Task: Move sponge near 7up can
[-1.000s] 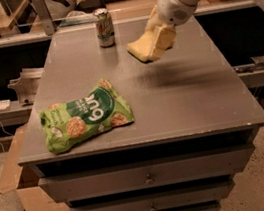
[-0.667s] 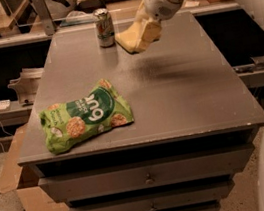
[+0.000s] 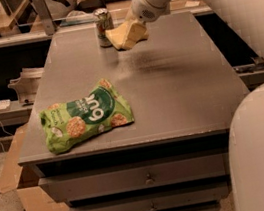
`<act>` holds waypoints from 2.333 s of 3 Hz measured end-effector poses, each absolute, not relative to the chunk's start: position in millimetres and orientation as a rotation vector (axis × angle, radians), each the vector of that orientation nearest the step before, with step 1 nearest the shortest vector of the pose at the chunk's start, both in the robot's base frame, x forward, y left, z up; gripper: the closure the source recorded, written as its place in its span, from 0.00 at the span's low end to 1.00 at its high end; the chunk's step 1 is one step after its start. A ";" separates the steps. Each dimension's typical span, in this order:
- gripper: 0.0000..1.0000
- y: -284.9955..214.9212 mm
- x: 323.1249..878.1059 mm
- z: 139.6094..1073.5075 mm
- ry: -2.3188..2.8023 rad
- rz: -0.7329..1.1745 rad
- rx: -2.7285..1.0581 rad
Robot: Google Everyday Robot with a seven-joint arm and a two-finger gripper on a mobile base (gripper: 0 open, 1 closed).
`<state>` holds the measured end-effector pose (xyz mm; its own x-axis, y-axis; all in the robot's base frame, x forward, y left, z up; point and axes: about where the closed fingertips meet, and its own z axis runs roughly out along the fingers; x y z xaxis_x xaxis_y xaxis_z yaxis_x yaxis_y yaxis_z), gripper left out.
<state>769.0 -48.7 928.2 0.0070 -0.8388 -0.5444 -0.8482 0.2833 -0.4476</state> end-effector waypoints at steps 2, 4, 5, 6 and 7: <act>1.00 -45.6 801.8 907.1 1.828 -0.023 -1.514; 1.00 -48.1 830.0 893.4 1.859 -0.068 -1.447; 1.00 -45.0 838.0 888.6 1.858 -0.067 -1.439; 0.84 -39.3 841.9 885.3 1.852 -0.052 -1.448; 0.59 -35.4 843.0 882.8 1.853 -0.038 -1.457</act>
Offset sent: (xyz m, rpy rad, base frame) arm 0.0587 0.0003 -0.0231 -0.0361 -0.0261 -0.0699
